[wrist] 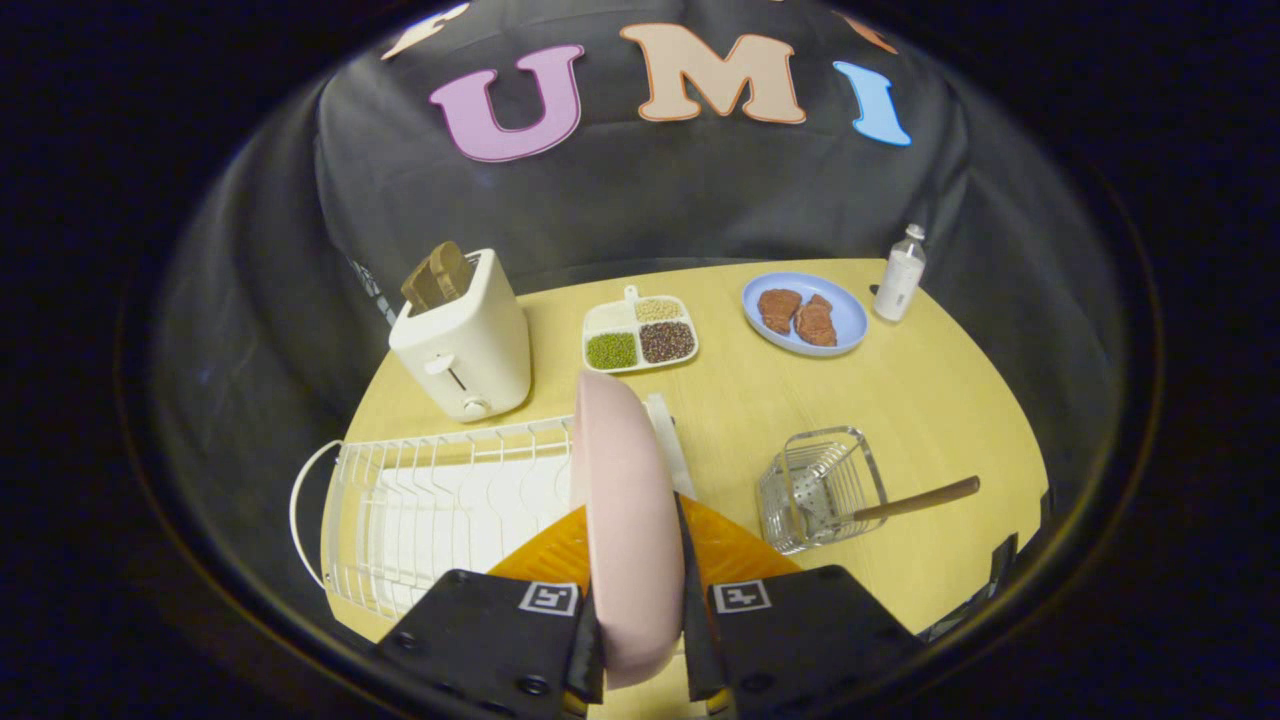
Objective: Take the plate from the dish rack, then take the spoon from the basket and place it into the plate.
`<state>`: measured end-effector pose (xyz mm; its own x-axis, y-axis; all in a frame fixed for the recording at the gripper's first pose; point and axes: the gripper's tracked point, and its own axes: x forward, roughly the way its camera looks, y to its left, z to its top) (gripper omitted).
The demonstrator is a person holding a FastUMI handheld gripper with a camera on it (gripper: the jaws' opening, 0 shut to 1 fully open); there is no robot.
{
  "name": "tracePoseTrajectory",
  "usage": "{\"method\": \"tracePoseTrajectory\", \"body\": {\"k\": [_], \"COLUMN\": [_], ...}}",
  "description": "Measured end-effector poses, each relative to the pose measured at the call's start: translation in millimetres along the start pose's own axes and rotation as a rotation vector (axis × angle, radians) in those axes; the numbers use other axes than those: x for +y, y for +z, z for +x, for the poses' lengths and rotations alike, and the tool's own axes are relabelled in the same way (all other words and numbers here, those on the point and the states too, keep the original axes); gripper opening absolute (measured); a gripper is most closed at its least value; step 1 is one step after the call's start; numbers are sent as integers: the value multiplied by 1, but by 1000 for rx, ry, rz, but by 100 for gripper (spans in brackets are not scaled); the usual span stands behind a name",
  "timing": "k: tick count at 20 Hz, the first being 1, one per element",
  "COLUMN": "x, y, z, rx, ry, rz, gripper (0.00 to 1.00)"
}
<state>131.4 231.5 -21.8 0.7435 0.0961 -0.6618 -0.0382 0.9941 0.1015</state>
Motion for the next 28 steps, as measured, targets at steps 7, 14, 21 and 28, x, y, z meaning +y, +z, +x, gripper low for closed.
{"method": "tracePoseTrajectory", "body": {"k": [7, 14, 21, 28], "x": [10, 15, -22, -132], "y": [12, 36, 58, 10], "z": [-4, -23, -88, -144], "rx": [-5, -53, -182, -322], "ry": [-28, -120, -113, -215], "rz": [-71, -200, -46, 235], "gripper": [35, 35, 30, 29]}}
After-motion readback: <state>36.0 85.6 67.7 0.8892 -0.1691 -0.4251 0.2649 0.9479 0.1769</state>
